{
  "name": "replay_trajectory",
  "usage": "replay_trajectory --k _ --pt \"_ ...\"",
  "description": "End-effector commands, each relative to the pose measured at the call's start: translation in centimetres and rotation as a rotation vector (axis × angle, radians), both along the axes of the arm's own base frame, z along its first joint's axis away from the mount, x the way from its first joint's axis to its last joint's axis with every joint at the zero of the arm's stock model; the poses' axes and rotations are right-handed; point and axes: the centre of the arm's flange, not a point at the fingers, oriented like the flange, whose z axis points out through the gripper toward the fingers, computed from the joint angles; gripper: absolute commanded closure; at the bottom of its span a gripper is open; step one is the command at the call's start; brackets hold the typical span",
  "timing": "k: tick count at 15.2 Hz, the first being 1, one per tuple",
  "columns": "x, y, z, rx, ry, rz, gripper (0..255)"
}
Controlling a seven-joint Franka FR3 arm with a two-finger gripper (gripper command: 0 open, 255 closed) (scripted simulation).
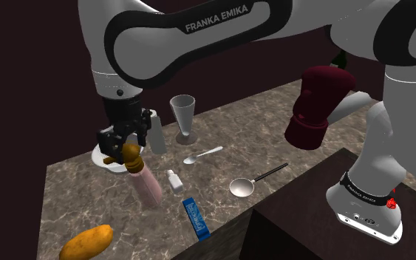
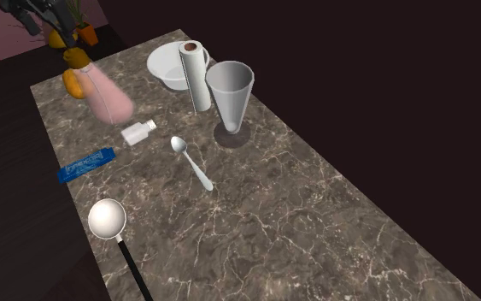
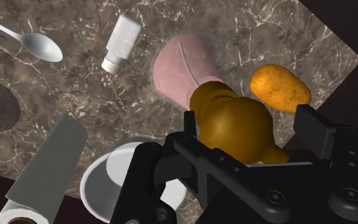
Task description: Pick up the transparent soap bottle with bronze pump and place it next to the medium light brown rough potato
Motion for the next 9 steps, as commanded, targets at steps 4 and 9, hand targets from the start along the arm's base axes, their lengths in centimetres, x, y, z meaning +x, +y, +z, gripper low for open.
replay_trajectory --k 4,9 --pt "0.0 0.0 0.0 0.0 0.0 0.0 0" --pt "0.1 -0.8 5.0 0.0 0.0 0.0 0"
